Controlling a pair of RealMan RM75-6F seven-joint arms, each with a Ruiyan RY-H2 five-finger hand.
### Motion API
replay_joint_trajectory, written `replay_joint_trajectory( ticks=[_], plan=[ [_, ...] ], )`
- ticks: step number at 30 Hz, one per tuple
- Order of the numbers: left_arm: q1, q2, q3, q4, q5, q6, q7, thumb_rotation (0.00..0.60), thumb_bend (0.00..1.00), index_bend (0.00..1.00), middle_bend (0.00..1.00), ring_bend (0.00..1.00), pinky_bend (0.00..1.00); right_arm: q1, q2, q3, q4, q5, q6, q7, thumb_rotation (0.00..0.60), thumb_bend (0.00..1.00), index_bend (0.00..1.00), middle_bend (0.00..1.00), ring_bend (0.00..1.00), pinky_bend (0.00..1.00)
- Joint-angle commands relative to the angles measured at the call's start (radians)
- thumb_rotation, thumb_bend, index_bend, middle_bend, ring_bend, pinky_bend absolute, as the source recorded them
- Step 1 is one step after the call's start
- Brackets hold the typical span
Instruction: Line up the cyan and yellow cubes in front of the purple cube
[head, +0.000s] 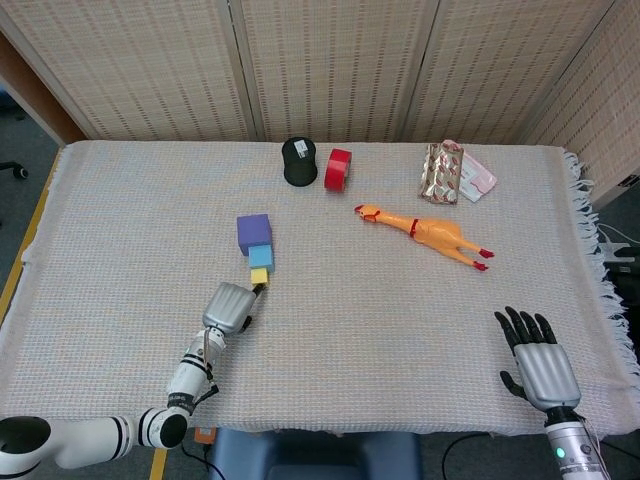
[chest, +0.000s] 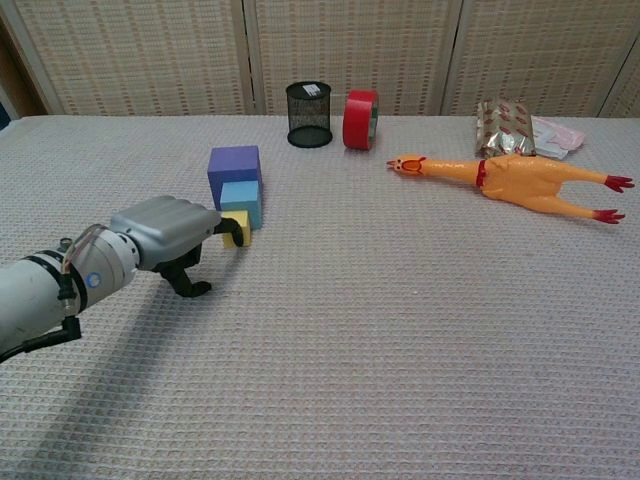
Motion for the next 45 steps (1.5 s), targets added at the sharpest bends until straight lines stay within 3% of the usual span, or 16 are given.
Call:
replay_joint_trajectory(
  ticks=[1, 21, 32, 45],
  plan=[
    [0.0, 0.0, 0.002, -0.001, 0.003, 0.002, -0.002, 0.6, 0.34, 0.2, 1.0, 1.0, 1.0, 0.0, 0.0, 0.0, -0.001, 0.001, 0.0, -0.002, 0.6, 0.05, 0.0, 0.0, 0.0, 0.0],
    [0.046, 0.073, 0.041, -0.121, 0.045, 0.08, -0.001, 0.6, 0.34, 0.24, 1.0, 1.0, 1.0, -0.01, 0.011, -0.009, -0.009, -0.028, 0.016, 0.014, 0.6, 0.05, 0.0, 0.0, 0.0, 0.0],
    [0.057, 0.105, 0.034, -0.069, -0.021, 0.056, 0.007, 0.6, 0.34, 0.25, 1.0, 1.0, 1.0, -0.011, 0.008, -0.01, -0.009, -0.032, 0.015, 0.01, 0.6, 0.05, 0.0, 0.0, 0.0, 0.0],
    [0.028, 0.069, 0.021, -0.025, 0.0, 0.015, -0.028, 0.6, 0.34, 0.21, 1.0, 1.0, 1.0, -0.01, 0.004, -0.003, -0.006, -0.016, 0.012, 0.006, 0.6, 0.05, 0.0, 0.0, 0.0, 0.0]
  ],
)
